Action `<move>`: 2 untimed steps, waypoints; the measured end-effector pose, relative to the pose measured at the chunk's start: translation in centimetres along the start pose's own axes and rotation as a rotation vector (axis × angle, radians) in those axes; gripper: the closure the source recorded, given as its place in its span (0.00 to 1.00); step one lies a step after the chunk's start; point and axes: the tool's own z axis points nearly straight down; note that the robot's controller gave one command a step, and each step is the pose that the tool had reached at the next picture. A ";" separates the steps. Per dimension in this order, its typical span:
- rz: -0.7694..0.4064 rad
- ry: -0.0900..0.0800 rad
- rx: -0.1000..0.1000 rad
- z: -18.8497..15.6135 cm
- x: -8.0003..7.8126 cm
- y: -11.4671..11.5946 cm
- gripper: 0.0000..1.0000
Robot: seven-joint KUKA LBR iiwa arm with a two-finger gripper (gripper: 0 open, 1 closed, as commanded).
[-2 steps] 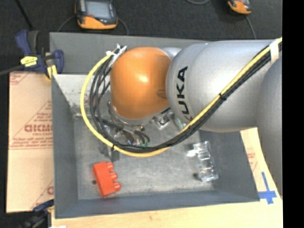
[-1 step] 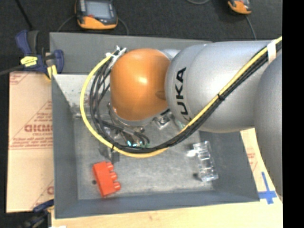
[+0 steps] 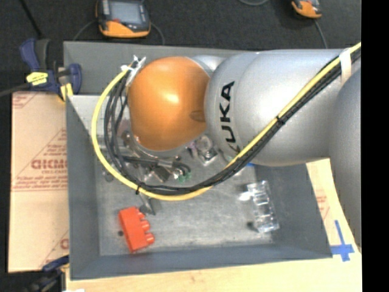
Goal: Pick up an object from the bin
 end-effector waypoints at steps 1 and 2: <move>-0.065 0.011 -0.005 13.2 2.9 -1.1 0.00; -0.465 0.003 -0.002 15.5 1.3 -2.5 0.00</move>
Offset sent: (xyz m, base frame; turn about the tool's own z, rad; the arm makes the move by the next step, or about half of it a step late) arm -0.0133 -0.0252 -0.1276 -0.0670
